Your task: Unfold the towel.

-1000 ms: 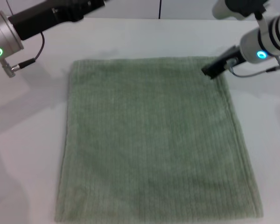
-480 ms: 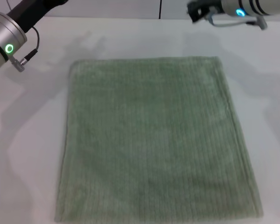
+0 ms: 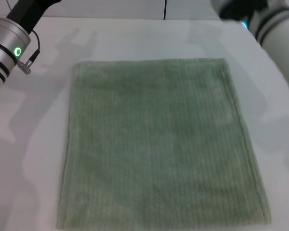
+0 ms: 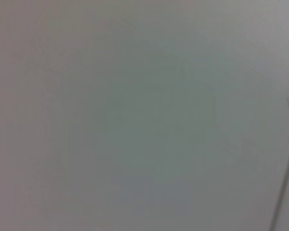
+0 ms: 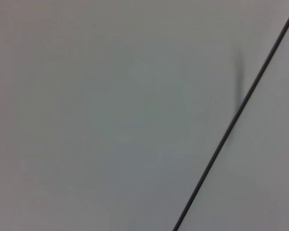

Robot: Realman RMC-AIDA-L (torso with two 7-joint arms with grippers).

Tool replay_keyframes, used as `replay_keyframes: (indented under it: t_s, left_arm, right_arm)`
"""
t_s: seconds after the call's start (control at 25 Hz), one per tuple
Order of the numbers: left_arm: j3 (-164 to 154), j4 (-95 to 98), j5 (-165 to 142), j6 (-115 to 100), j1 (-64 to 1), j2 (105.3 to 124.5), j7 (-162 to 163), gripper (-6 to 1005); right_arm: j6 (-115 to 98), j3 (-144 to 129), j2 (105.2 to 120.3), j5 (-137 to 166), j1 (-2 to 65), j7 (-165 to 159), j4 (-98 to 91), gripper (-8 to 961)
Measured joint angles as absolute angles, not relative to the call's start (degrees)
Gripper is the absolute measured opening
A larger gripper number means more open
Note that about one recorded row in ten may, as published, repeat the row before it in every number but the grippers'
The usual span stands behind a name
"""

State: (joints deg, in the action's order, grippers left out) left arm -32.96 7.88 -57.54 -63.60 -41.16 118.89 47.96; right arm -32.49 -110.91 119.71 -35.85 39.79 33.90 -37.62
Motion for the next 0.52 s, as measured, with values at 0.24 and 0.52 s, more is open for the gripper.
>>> replay_keyframes:
  t_s: [0.24, 0.52]
  left_arm:
    - [-32.9, 4.3, -45.8, -62.9, -41.5, 119.11, 40.3, 575]
    - [-33.6, 2.9, -42.0, -62.6, -41.8, 119.07, 34.6, 575]
  right_arm:
    - [-61.8, -118.4, 119.81, -35.9, 37.6, 19.6, -22.2, -1]
    - [-73.4, -113.1, 119.29, -35.6, 34.3, 4.7, -12.8, -1]
